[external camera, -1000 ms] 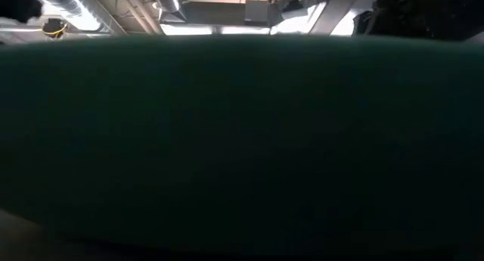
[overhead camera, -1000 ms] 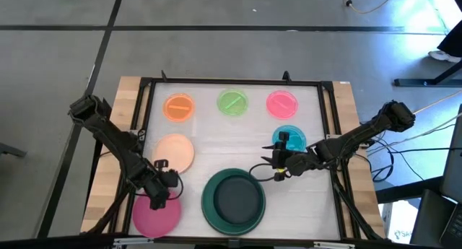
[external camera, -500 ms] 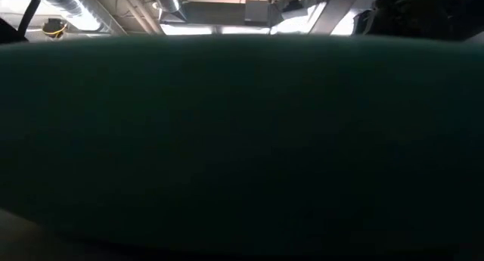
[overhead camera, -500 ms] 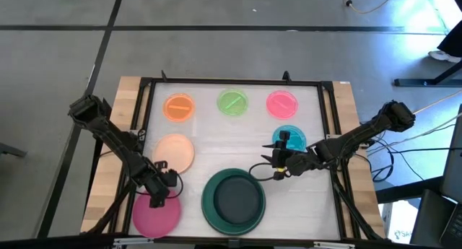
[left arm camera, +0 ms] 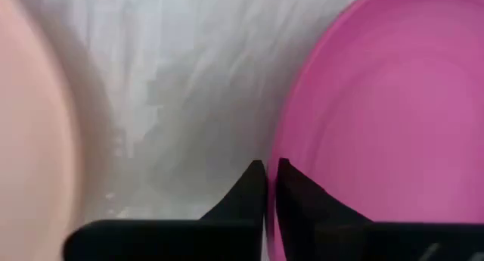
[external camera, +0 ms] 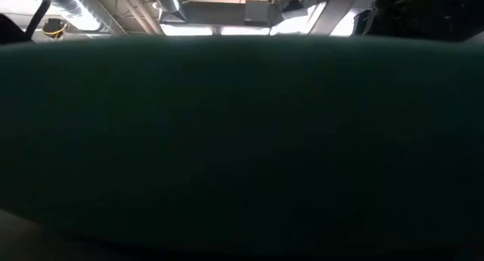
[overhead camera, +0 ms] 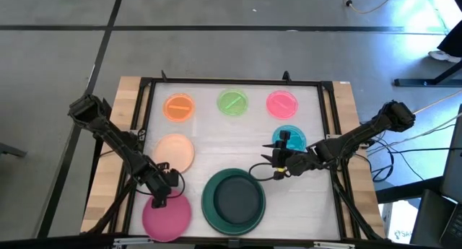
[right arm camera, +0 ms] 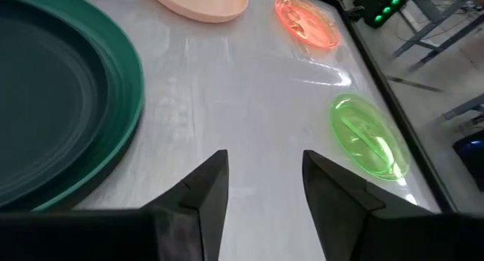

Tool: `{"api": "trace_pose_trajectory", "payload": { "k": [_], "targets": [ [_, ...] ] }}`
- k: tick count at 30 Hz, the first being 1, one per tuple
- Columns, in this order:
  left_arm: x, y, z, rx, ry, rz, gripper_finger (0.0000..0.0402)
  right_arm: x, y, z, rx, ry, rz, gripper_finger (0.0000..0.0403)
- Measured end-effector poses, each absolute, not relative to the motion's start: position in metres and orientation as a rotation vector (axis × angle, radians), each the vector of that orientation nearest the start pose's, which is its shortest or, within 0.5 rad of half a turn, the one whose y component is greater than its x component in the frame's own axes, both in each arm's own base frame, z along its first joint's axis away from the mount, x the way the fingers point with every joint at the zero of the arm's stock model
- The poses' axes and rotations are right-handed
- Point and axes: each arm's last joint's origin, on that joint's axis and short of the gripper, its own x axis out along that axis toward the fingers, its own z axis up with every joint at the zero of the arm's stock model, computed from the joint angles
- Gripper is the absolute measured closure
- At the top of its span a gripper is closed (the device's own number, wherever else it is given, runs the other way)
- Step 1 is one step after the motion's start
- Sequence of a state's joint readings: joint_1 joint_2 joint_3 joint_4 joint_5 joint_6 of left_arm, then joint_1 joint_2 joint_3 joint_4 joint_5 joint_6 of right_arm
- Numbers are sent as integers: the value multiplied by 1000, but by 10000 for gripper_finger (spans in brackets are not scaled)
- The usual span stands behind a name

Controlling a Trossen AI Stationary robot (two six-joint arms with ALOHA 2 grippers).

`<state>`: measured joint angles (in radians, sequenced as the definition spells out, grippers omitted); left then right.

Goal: Stack plastic plates
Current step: Stack the pink plate on top of the black plate

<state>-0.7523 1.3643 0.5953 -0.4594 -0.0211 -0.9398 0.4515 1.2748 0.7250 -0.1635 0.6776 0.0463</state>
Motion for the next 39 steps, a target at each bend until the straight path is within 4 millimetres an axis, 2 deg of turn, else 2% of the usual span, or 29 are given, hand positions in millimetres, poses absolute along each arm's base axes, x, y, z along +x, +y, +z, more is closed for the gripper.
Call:
{"api": "trace_pose_trajectory", "payload": {
  "k": [6, 15, 21, 30, 39],
  "targets": [
    [165, -150, 159, -371, 1269, -80, 395, 234, 93, 220, -348, 594, -257, 242],
    [170, -150, 212, -381, 1018, -138, 395, 234, 93, 220, -348, 596, -256, 242],
    [179, -148, 239, -323, 821, -77, 395, 234, 93, 220, -348, 596, -256, 242],
    [214, -135, 245, -263, 590, 24, 395, 234, 93, 220, -346, 595, -256, 242],
    [267, -125, 229, -112, 416, 50, 395, 234, 93, 220, -338, 600, -232, 242]
  ]
}}
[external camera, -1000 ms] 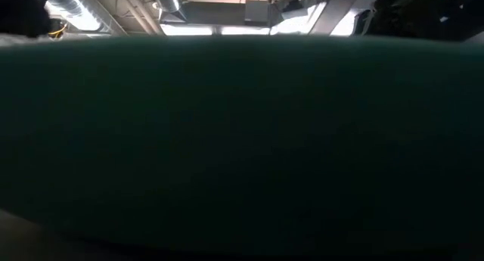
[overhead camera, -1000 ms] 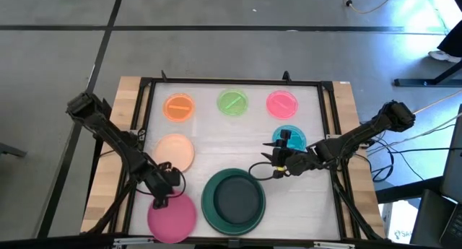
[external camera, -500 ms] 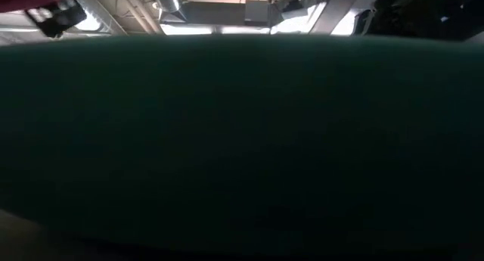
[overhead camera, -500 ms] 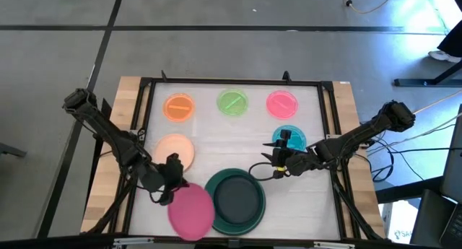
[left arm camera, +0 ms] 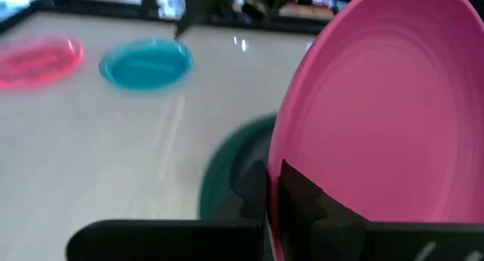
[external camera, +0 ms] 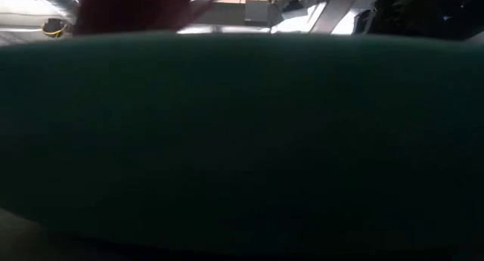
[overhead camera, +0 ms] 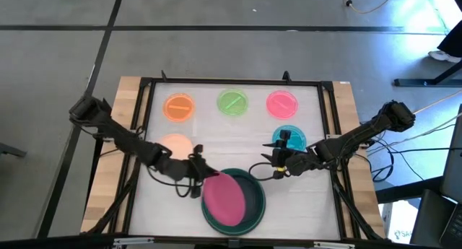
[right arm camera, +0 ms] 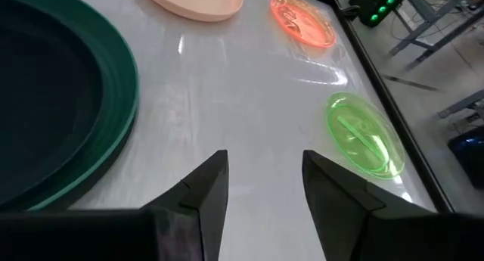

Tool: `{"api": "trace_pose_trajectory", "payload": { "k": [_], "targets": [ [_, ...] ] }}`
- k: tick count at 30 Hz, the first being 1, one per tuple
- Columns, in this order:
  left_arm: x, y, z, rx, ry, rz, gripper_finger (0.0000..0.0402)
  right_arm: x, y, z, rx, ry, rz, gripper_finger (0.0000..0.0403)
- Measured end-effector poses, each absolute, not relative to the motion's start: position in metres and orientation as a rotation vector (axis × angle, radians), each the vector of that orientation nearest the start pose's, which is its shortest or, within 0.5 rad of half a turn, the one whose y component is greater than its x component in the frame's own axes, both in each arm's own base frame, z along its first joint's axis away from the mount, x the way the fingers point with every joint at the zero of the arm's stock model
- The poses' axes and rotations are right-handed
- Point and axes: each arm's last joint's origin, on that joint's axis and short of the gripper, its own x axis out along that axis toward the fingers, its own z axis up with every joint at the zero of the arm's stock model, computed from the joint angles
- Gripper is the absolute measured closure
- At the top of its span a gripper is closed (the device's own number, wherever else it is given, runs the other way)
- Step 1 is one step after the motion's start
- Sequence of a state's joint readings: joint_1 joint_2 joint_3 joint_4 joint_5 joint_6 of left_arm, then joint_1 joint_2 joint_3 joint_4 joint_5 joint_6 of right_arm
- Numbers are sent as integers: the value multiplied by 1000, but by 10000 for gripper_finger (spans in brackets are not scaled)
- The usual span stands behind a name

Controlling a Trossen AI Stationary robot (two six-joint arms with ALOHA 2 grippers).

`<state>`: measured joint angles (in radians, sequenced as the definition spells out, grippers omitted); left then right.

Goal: Stack plastic plates
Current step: Stack the pink plate on top of the black plate, then stack the orange plate on top of the pink plate

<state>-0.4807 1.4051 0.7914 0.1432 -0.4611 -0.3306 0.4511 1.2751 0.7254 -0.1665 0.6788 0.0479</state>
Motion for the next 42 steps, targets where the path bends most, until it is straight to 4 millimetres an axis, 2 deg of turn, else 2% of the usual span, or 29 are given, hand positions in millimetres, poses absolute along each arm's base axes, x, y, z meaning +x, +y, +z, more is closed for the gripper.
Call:
{"api": "trace_pose_trajectory", "payload": {
  "k": [5, 9, 17, 21, 28, 33, 38, 42],
  "targets": [
    [290, -117, 218, -128, 353, 57, 395, 234, 94, 220, -335, 602, -222, 242],
    [301, -111, 205, -163, 378, 39, 394, 234, 94, 220, -335, 602, -223, 242],
    [310, -110, 181, -209, 475, -17, 394, 234, 94, 220, -335, 602, -223, 242],
    [311, -109, 178, -208, 485, -21, 373, 234, 94, 220, -332, 601, -224, 242],
    [311, -105, 175, -213, 523, -28, 315, 234, 94, 220, -320, 600, -227, 242],
    [306, -105, 189, -195, 501, -87, 306, 234, 94, 220, -321, 602, -227, 242],
    [292, -105, 201, -154, 539, -52, 306, 234, 93, 219, -309, 608, -229, 242],
    [271, -107, 206, -86, 625, 48, 306, 234, 93, 219, -309, 608, -225, 242]
  ]
}}
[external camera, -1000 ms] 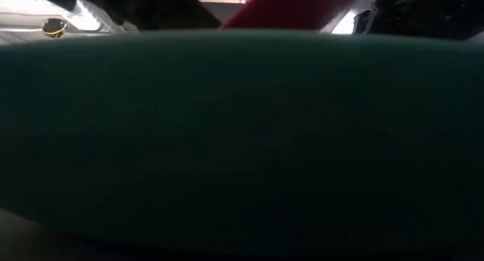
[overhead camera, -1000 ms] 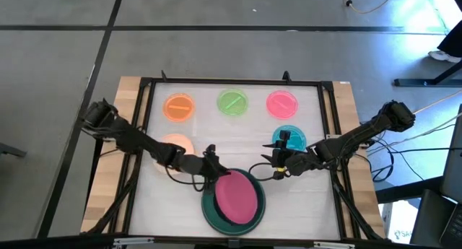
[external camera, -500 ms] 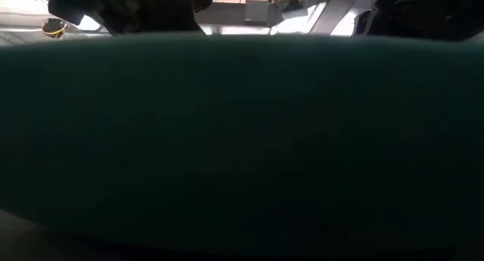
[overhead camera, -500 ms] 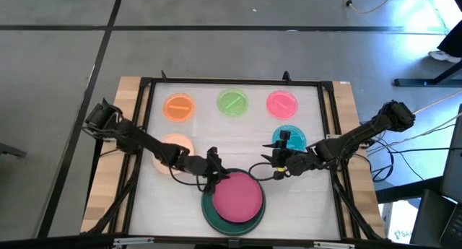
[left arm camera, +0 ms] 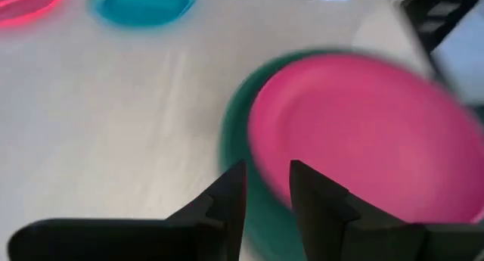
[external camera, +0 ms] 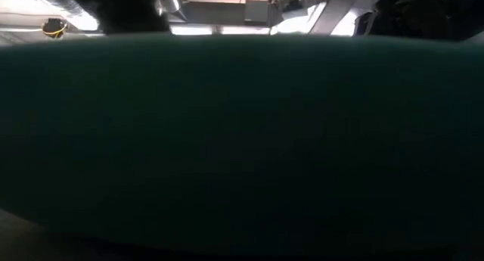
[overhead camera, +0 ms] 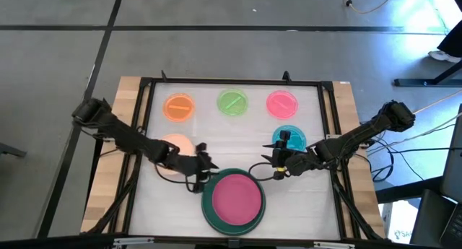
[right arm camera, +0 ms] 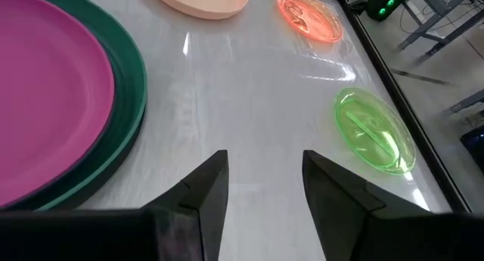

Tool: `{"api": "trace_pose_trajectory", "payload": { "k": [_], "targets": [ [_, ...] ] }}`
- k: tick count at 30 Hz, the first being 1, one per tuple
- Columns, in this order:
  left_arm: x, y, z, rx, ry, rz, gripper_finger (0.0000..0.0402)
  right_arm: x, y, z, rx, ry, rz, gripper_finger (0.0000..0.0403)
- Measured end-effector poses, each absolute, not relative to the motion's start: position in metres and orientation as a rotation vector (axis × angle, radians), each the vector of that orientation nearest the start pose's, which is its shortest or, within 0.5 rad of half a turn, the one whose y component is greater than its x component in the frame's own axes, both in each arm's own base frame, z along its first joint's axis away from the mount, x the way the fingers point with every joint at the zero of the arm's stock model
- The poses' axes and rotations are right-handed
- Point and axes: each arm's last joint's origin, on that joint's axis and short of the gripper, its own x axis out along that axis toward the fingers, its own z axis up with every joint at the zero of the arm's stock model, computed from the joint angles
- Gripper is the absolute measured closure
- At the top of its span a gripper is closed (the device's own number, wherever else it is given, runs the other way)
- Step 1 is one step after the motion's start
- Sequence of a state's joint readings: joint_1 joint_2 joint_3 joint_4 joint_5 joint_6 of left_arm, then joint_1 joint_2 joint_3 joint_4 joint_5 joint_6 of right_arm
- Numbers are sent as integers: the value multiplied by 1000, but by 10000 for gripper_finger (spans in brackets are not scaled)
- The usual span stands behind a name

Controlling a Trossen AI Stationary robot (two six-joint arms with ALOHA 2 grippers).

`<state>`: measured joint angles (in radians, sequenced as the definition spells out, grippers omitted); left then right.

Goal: Stack plastic plates
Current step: Stack the orange plate on top of the pink plate

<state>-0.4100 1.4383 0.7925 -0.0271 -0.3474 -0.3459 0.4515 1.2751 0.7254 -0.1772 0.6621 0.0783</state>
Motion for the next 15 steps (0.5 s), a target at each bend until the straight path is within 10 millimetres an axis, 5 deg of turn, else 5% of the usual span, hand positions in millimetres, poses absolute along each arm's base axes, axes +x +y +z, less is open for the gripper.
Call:
{"api": "trace_pose_trajectory", "payload": {
  "k": [8, 15],
  "targets": [
    [218, -105, 210, -64, 863, 219, 305, 234, 94, 219, -302, 608, -227, 242],
    [189, -103, 191, -99, 1011, 297, 305, 233, 93, 219, -285, 610, -233, 242]
  ]
}}
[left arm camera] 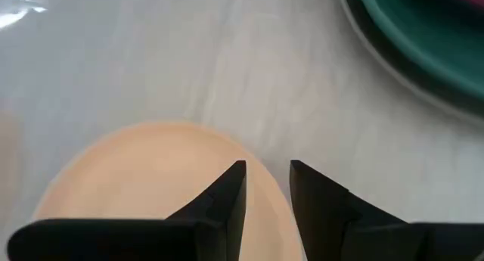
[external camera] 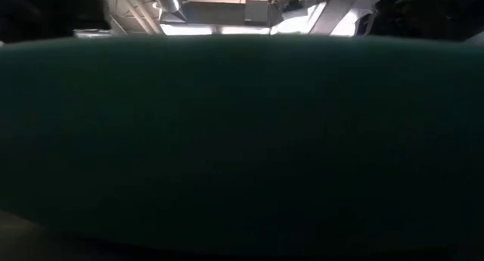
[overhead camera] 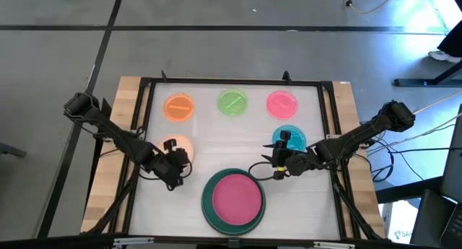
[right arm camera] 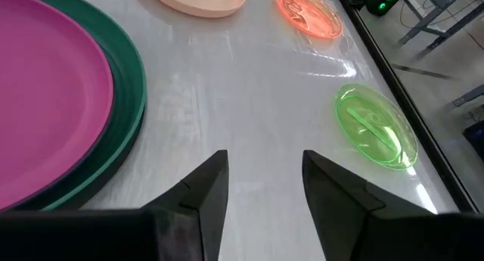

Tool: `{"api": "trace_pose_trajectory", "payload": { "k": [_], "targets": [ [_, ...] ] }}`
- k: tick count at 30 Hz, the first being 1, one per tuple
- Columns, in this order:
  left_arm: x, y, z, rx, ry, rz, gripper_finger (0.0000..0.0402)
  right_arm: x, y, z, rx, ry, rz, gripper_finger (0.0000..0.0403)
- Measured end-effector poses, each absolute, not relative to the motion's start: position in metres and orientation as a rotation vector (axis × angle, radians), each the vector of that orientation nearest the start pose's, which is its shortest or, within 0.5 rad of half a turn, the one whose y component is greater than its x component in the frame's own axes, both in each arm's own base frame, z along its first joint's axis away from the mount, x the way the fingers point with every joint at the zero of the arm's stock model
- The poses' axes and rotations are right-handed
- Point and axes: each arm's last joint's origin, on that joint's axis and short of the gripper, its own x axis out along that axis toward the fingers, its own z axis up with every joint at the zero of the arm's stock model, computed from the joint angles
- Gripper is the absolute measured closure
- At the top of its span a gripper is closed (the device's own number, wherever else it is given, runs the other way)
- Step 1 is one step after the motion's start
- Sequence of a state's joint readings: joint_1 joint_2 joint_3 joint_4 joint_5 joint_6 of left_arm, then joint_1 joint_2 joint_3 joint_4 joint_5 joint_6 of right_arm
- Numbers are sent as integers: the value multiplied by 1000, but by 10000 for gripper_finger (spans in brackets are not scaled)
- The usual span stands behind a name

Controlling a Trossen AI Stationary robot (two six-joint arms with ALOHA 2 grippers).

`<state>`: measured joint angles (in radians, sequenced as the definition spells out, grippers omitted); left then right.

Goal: Stack plastic plates
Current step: Stack the orange plate on top of the pink plate

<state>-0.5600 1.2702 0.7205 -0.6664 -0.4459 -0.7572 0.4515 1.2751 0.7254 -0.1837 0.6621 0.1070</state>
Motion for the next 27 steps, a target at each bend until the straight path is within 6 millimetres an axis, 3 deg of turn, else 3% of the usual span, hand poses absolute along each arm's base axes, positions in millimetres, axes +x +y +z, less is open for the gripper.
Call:
{"api": "trace_pose_trajectory", "payload": {
  "k": [16, 27],
  "targets": [
    [161, -102, 148, -118, 1211, 198, 305, 235, 94, 214, -304, 625, -240, 242],
    [175, -113, 170, -191, 1173, 128, 305, 235, 93, 215, -319, 617, -265, 242]
  ]
}}
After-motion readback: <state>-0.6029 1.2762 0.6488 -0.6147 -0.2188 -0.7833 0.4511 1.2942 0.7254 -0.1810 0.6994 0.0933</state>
